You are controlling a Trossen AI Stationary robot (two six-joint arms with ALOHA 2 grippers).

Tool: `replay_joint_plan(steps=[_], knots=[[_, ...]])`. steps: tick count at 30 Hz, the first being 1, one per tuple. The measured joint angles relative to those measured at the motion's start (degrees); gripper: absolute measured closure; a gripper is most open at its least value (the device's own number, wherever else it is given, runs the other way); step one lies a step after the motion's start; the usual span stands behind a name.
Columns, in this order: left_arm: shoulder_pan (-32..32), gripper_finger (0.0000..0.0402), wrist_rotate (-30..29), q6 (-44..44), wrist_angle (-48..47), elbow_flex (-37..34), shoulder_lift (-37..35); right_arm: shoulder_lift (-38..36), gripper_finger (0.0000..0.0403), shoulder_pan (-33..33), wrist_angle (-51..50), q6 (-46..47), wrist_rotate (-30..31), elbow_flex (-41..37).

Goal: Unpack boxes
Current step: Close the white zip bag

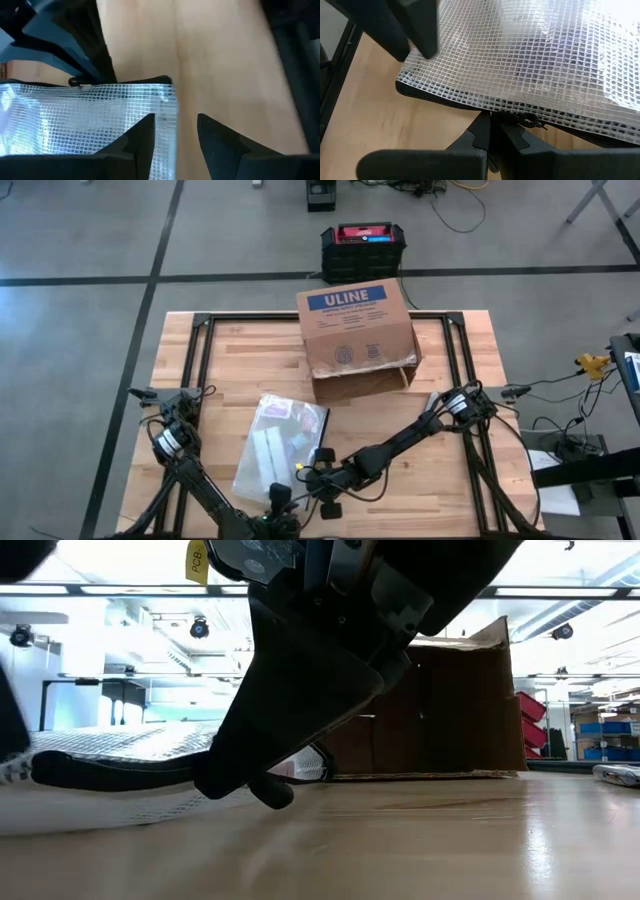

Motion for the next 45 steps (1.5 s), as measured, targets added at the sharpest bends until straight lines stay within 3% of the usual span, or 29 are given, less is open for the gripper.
replay_joint_plan(steps=[8,13,23,32,40,45], knots=[[1.7,0.0298,-3.2,0.0,-1.0,-0.3,1.0,0.0,0.0403,0.0,0.0,0.7,0.0,0.0],[2.0,0.0288,-3.5,0.0,0.5,-0.4,1.0,0.0,0.0403,0.0,0.0,0.7,0.0,0.0],[3.5,0.0274,-9.9,-5.2,1.7,-0.9,1.0,0.0,0.0403,0.2,0.0,1.0,0.0,0.0],[4.1,0.0331,-2.7,-9.9,-1.9,-1.1,1.0,0.0,0.0403,0.9,-0.5,1.3,0.0,0.0],[4.0,0.038,-2.6,-12.7,-2.2,-1.1,1.0,0.0,0.0403,0.9,-0.8,1.6,0.0,0.0],[3.3,0.04,-2.8,-15.6,-2.6,-1.1,0.6,0.0,0.0403,0.9,-6.1,1.6,0.0,0.0]])
